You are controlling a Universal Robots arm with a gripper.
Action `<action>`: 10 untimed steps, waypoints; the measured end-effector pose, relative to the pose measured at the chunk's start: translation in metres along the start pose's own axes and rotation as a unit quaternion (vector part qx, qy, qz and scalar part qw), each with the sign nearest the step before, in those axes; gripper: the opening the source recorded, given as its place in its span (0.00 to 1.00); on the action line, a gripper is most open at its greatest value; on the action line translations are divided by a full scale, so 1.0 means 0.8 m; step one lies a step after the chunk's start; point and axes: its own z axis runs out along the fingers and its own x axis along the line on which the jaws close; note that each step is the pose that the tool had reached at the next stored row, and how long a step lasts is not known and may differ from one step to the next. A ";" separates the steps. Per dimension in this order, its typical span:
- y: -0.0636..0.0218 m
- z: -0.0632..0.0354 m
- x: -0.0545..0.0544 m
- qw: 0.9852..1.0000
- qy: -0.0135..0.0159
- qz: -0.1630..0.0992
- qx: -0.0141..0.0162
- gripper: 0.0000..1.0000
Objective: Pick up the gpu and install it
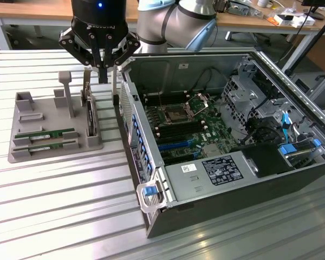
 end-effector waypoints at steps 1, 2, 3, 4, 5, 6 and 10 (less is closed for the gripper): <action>0.000 0.000 0.001 1.000 0.000 0.000 0.000 0.10; 0.000 0.000 0.001 1.000 0.000 0.000 0.000 0.10; 0.000 0.000 0.001 1.000 0.000 0.000 0.000 0.10; 0.000 0.000 0.002 1.000 0.000 0.000 0.000 0.10; 0.000 0.000 0.002 1.000 0.000 0.000 0.000 0.10; 0.000 0.000 0.003 1.000 0.000 0.000 0.000 0.10; 0.000 0.000 0.005 1.000 0.000 0.000 0.000 0.10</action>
